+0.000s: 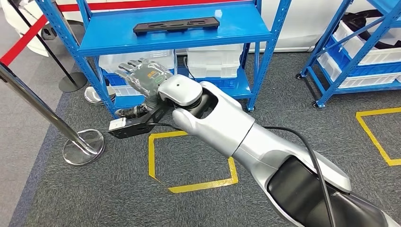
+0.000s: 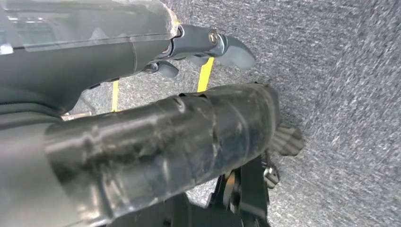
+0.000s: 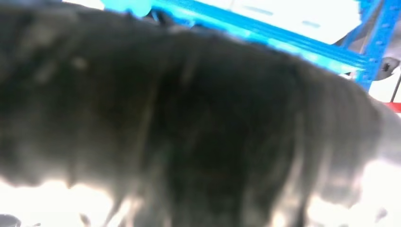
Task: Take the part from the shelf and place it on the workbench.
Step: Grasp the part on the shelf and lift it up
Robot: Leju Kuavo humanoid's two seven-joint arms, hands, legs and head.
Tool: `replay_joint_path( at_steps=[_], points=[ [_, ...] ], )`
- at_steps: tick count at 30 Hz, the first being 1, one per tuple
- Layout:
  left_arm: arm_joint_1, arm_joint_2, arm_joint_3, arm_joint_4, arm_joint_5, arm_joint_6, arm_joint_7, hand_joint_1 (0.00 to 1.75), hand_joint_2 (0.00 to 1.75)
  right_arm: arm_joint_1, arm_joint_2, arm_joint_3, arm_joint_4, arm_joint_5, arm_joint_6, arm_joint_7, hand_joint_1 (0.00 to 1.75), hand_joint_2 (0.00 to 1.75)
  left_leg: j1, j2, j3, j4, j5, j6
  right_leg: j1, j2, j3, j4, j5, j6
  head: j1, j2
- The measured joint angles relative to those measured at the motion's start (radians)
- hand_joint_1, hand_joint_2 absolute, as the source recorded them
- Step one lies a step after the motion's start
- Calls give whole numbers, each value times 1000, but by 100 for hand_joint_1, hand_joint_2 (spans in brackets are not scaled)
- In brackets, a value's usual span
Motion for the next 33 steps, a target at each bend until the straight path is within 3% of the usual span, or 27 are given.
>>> replay_joint_path(
  at_steps=[1, 2, 3, 5, 6, 8, 10, 12, 13, 15, 16, 17, 18, 19, 21, 22, 24, 27, 29, 31, 32, 33],
  points=[
    [1, 1, 1, 0, -1, 1, 1, 0, 0, 0, 2, 6, 4, -2, 0, -1, 0, 0, 1, 0, -26, 47, -11, -5, 0, -2, 0, 2, -3, 0, 0, 0],
    [2, 1, 3, 0, -1, 2, 3, 0, 0, -1, 2, 12, 7, -1, -1, -1, 0, 0, 2, 1, -37, 62, -3, -8, -1, -5, 1, 5, -6, 0, 0, 0],
    [3, 2, 5, 0, -2, 3, 5, 0, 0, -3, 2, 18, 10, 0, -1, -1, 0, 0, 4, 4, -29, 37, 24, -11, -2, -9, 2, 9, -10, 2, 0, 0],
    [3, 4, 6, 0, -4, 4, 8, 0, 0, -12, 3, 30, 14, 2, -3, -1, 0, 0, 5, 25, 25, -85, 89, -15, -4, -17, 3, 23, -23, 10, 0, 0],
    [2, 4, 6, 0, -4, 5, 9, 0, 0, -18, 3, 36, 17, 2, -3, -1, 0, 0, 2, 37, 50, -140, 108, -11, -2, -21, 2, 31, -31, 16, 0, 0],
    [-1, 3, 6, 1, -5, 5, 9, 0, 0, -25, 3, 44, 19, 2, -4, -2, 0, 0, -4, 46, 68, -181, 108, 4, 5, -32, 2, 39, -40, 26, 0, 0],
    [-2, 2, 7, 1, -5, 5, 10, 0, 0, -28, 3, 50, 21, 2, -5, -2, 0, 0, -4, 28, 68, -183, 109, 21, 9, -46, 5, 39, -44, 33, 1, 0],
    [0, 2, 8, 2, -5, 5, 10, 0, 0, -30, 3, 55, 22, 2, -6, -2, 0, 0, -2, 14, 72, -187, 110, 34, 4, -41, -1, 60, -64, 43, 1, 0],
    [0, 2, 9, 2, -5, 5, 10, 0, 0, -32, 3, 57, 23, 2, -7, -2, 0, 0, -1, 10, 74, -189, 110, 41, 1, -30, -17, 97, -86, 48, 1, 0],
    [0, 2, 12, 1, -6, 6, 10, 0, 0, -32, 1, 61, 25, -1, -10, -1, 0, 0, 0, 2, 76, -190, 109, 49, -3, -7, -80, 219, -141, 52, 1, 0],
    [-1, 2, 13, 1, -8, 6, 9, 0, 0, -31, -1, 63, 26, -5, -12, -1, 0, 0, -1, -2, 76, -190, 108, 51, -3, -3, -114, 278, -158, 52, 1, 0],
    [0, 2, 13, 1, -9, 6, 9, 0, 0, -30, -3, 64, 27, -9, -14, -1, 0, 0, -2, -6, 78, -190, 106, 52, -3, -1, -137, 310, -158, 51, 1, 0],
    [0, 2, 14, 1, -11, 6, 9, 0, 0, -29, -5, 64, 29, -12, -17, 0, 0, 0, -3, -10, 81, -190, 104, 52, -3, 0, -143, 307, -138, 48, 1, 0],
    [0, 2, 14, 2, -11, 6, 8, 0, 0, -29, -6, 65, 29, -14, -19, 1, 0, 0, -5, -14, 85, -190, 102, 52, -1, 2, -130, 265, -101, 43, 1, 0],
    [0, -1, 15, 2, -11, 5, 8, 0, 0, -30, -7, 65, 30, -14, -22, 2, 0, 0, -7, -18, 93, -190, 96, 50, 5, 8, -79, 134, -24, 24, 0, 0],
    [-1, -3, 15, 3, -12, 5, 8, 0, 0, -32, -7, 66, 30, -14, -23, 2, 0, 0, -8, -20, 93, -190, 95, 47, 9, 11, -56, 82, -4, 16, 1, 0],
    [-3, -7, 17, 4, -12, 4, 7, 0, 0, -33, -7, 68, 31, -14, -24, 4, 0, 0, -5, -21, 91, -193, 96, 38, 17, 14, -39, 44, -2, 9, 1, 0],
    [-4, -7, 21, 4, -12, 5, 7, 0, 0, -35, -7, 69, 31, -14, -26, 7, 0, 0, -4, -16, 91, -189, 88, 22, 9, 10, -22, 16, 5, 6, 2, 0],
    [-4, -8, 22, 4, -12, 5, 8, 0, 0, -37, -7, 70, 31, -14, -27, 8, 0, 0, -2, -8, 58, -115, 48, 13, 1, 5, -10, 2, 8, 2, 2, 0],
    [-3, -8, 22, 4, -12, 6, 8, 0, 0, -38, -7, 72, 34, -13, -27, 11, 0, 0, 0, -4, -7, 7, 1, 4, 1, 1, -8, 2, 5, 0, 1, 0],
    [-3, -7, 23, 4, -13, 7, 8, 0, 0, -37, -7, 73, 36, -13, -27, 13, 0, 0, 1, -3, -30, 46, -5, 0, 1, 0, -7, 4, 3, -1, 1, 0],
    [-2, -7, 23, 4, -13, 9, 9, 0, 0, -37, -7, 75, 39, -12, -27, 16, 0, 0, 2, -1, -37, 51, 7, -3, 1, -1, -7, 7, 1, 0, 1, 0]
  ],
)
